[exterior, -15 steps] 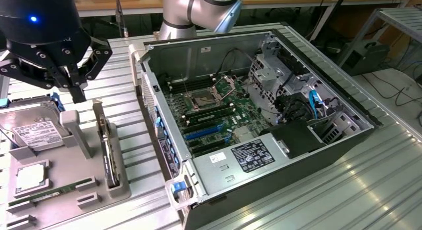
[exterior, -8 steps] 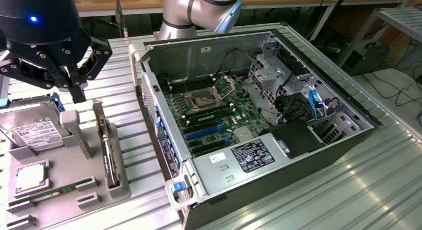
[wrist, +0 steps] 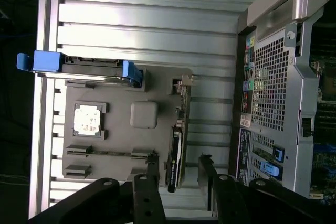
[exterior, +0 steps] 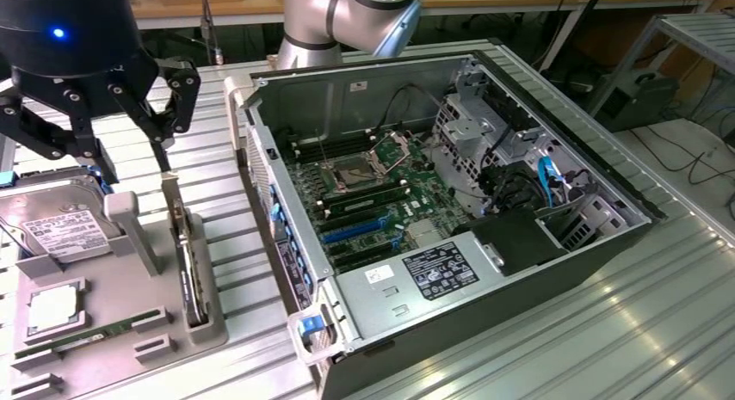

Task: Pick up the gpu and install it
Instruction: 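Pick up the gpu and move the gpu toward the slot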

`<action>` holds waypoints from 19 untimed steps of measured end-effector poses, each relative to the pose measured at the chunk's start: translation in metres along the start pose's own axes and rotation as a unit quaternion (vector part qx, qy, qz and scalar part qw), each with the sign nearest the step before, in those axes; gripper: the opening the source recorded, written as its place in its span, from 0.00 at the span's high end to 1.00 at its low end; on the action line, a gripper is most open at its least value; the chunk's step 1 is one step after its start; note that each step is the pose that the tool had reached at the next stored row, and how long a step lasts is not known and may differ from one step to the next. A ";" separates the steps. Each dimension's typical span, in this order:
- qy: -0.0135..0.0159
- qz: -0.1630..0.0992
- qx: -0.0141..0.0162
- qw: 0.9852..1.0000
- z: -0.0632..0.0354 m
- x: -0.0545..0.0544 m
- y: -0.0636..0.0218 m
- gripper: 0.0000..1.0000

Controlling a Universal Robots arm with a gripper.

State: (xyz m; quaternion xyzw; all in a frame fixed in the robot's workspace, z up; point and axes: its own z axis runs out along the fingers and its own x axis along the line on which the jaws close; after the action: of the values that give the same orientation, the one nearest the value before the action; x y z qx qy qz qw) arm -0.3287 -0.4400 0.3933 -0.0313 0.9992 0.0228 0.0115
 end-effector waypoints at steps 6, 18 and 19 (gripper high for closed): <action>0.000 0.000 0.000 1.000 0.0009 0.000 -0.0035 0.52; 0.010 0.000 0.008 1.000 0.0083 0.002 -0.0301 0.38; 0.010 0.000 0.008 1.000 0.0093 0.002 -0.0311 0.38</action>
State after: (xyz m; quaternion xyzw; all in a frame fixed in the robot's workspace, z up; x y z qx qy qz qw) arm -0.3286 -0.4707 0.3826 -0.0313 0.9994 0.0141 0.0014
